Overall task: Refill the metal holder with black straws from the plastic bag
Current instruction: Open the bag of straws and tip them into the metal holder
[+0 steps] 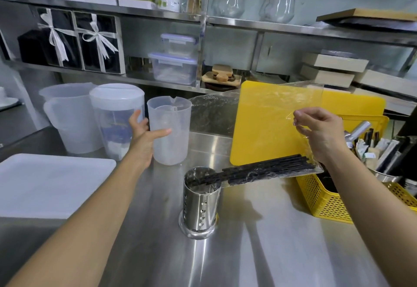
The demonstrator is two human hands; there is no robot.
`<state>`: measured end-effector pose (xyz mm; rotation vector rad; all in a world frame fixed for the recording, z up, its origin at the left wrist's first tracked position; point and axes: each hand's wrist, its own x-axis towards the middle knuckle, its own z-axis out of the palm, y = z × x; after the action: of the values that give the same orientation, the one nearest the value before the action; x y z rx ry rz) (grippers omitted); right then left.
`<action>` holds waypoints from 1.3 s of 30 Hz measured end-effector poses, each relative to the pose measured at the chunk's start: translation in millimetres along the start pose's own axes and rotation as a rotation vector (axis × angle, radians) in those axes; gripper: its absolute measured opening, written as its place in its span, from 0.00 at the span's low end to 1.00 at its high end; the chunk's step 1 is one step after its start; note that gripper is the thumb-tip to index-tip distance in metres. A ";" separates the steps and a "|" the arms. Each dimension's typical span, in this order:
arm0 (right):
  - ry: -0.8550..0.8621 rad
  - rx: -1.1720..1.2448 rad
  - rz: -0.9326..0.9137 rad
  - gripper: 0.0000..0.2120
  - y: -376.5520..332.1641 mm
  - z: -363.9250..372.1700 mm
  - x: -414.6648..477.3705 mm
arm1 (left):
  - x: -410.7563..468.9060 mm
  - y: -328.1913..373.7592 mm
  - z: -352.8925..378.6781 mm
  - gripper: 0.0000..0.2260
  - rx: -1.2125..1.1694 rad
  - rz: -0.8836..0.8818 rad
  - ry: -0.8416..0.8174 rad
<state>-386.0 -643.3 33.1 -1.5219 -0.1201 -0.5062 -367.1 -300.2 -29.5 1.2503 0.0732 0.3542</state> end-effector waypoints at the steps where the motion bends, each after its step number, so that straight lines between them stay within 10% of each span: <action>1: -0.001 0.002 0.000 0.11 -0.1 -0.7 -0.5 | -1.2 5.4 2.0 0.40 0.088 0.097 0.004; 8: -0.024 -0.064 -0.027 0.05 -3.9 4.7 6.8 | -11.5 49.0 52.2 0.35 0.794 0.692 -0.192; 14: -0.030 -0.096 -0.026 0.05 -5.7 9.4 10.7 | -14.9 59.3 102.2 0.35 1.006 0.533 -0.369; 19: -0.050 -0.169 -0.079 0.05 -17.4 20.4 13.4 | -4.6 51.9 109.6 0.07 0.933 0.514 -0.461; 30: -0.033 -0.228 -0.160 0.03 -10.9 14.8 1.5 | 16.4 34.5 88.5 0.07 0.743 0.459 -0.462; 39: 0.082 -0.188 0.191 0.11 44.4 -35.3 -22.4 | 17.8 29.0 85.1 0.08 0.679 0.447 -0.469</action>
<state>-397.0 -673.6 -18.6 -1.6732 0.1395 -0.4349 -335.8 -364.8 27.4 2.0005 -0.5358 0.4260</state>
